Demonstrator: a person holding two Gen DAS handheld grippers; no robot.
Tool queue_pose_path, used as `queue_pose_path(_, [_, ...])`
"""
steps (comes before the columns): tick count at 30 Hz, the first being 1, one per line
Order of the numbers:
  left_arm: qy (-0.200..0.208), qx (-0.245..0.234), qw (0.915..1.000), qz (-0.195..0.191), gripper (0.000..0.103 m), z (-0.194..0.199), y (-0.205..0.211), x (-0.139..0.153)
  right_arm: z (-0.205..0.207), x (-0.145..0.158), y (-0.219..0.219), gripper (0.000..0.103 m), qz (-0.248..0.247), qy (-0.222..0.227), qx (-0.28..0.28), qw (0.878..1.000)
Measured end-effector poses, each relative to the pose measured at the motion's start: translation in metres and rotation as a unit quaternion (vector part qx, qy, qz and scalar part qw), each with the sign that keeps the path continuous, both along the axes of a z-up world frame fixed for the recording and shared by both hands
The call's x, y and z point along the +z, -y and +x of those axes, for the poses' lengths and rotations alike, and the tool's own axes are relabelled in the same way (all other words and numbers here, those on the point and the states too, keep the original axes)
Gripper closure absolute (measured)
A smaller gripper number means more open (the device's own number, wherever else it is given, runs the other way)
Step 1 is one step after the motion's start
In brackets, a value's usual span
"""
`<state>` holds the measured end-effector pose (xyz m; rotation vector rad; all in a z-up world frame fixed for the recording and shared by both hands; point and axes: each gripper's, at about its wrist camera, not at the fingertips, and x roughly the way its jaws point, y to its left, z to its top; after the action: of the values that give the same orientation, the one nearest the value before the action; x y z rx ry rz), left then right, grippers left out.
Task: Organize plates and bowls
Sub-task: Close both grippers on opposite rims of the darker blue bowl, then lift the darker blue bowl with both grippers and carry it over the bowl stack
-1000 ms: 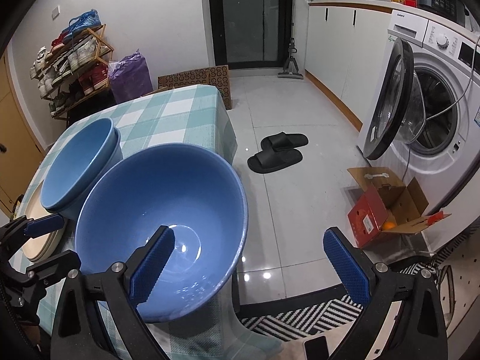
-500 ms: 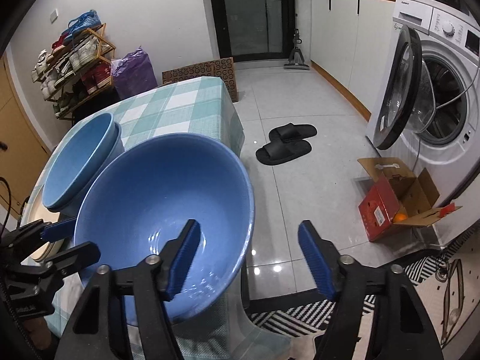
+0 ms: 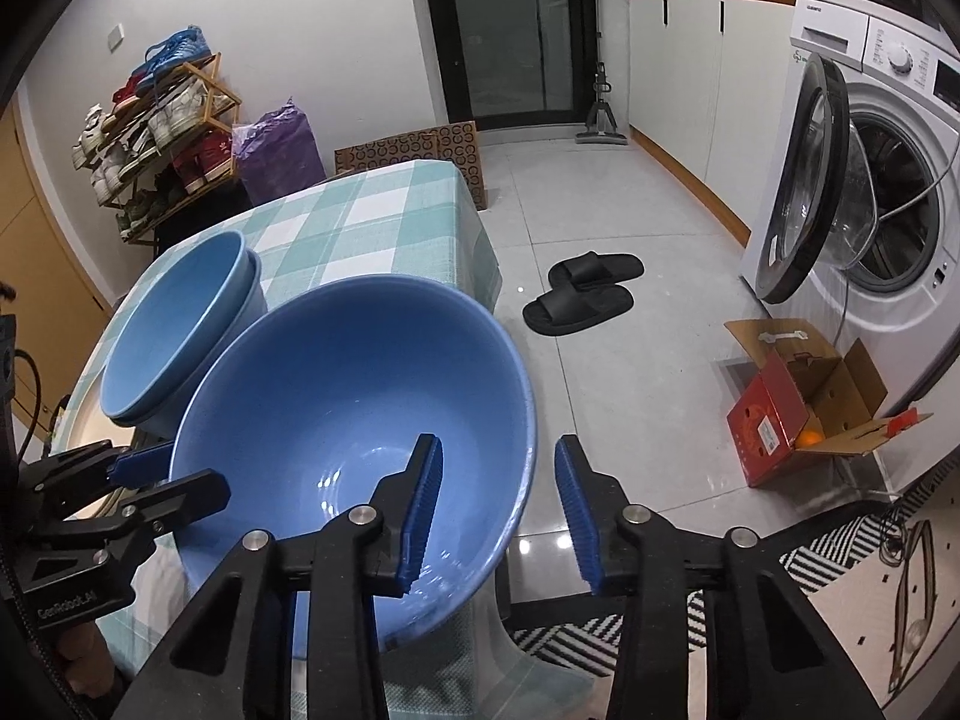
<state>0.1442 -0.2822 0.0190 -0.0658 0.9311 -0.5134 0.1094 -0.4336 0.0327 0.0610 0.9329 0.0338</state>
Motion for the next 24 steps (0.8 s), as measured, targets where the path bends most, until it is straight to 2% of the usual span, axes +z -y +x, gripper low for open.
queue_pose_path(2, [0.002,-0.002,1.0,0.001,0.068,-0.001,0.001,0.001,-0.002,0.001,-0.003,0.074,-0.005,0.001,0.001,1.0])
queue_pose_path(4, [0.003,-0.004,1.0,0.003,0.072,-0.001,0.002,0.002,-0.002,0.001,-0.004,0.076,-0.011,0.003,0.001,1.0])
queue_pose_path(10, [0.005,-0.001,0.9999,0.009,0.075,0.0,0.002,0.001,-0.006,0.004,-0.004,0.085,-0.019,0.004,-0.001,1.0])
queue_pose_path(24, [0.015,-0.004,0.9998,0.012,0.076,-0.005,0.0,0.006,-0.012,0.008,-0.005,0.086,-0.033,0.007,0.0,0.999])
